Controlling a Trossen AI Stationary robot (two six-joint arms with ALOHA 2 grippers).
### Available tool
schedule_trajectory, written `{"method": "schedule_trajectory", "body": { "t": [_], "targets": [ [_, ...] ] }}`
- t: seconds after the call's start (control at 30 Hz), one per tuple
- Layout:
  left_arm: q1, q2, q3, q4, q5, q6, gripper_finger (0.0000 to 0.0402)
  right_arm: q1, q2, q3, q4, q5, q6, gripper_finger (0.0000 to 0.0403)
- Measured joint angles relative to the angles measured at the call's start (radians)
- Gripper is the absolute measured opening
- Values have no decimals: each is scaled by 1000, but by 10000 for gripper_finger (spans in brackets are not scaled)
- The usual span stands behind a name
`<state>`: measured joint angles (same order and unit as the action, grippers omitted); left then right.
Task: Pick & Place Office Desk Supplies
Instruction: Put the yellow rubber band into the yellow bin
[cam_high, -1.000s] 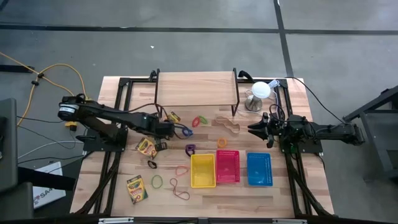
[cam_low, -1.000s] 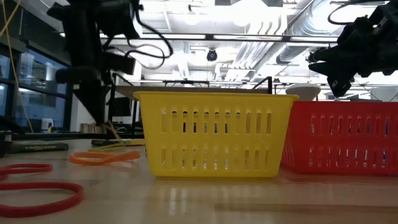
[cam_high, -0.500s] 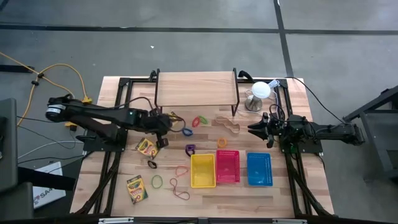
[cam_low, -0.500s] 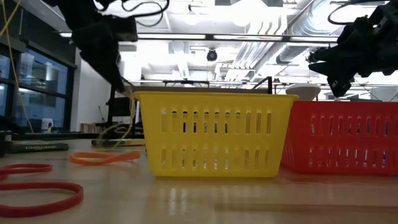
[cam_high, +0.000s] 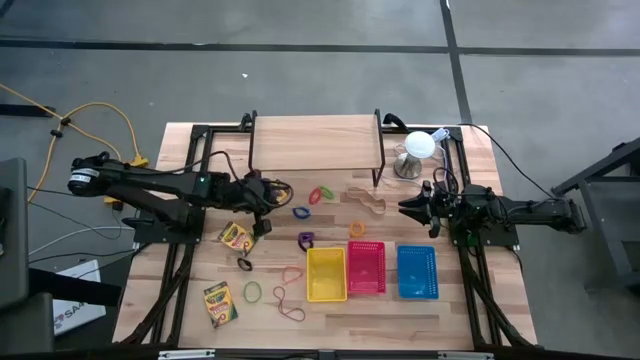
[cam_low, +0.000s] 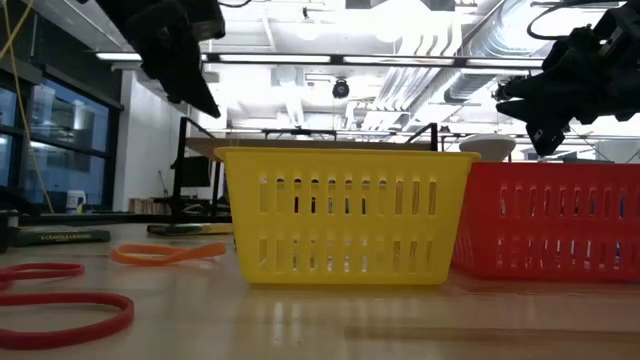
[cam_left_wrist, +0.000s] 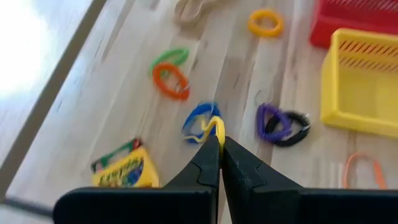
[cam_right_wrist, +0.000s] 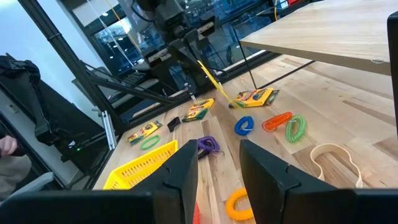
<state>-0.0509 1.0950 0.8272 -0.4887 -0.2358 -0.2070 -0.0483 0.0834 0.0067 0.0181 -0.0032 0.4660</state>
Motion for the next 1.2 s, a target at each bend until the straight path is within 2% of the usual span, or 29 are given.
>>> {"method": "schedule_trajectory", "body": {
  "t": [0.37, 0.87, 1.03, 1.2],
  "targets": [
    [-17, 0, 0, 165, 51, 107, 1, 0, 0, 0, 0, 0, 0, 107],
    [-90, 29, 0, 390, 48, 185, 1, 0, 0, 0, 0, 0, 0, 107],
    [-114, 51, 8, 417, 58, 185, 1, 0, 0, 0, 0, 0, 0, 107],
    [-147, 95, 67, 408, 58, 208, 1, 0, 0, 0, 0, 0, 0, 107]
  ]
}}
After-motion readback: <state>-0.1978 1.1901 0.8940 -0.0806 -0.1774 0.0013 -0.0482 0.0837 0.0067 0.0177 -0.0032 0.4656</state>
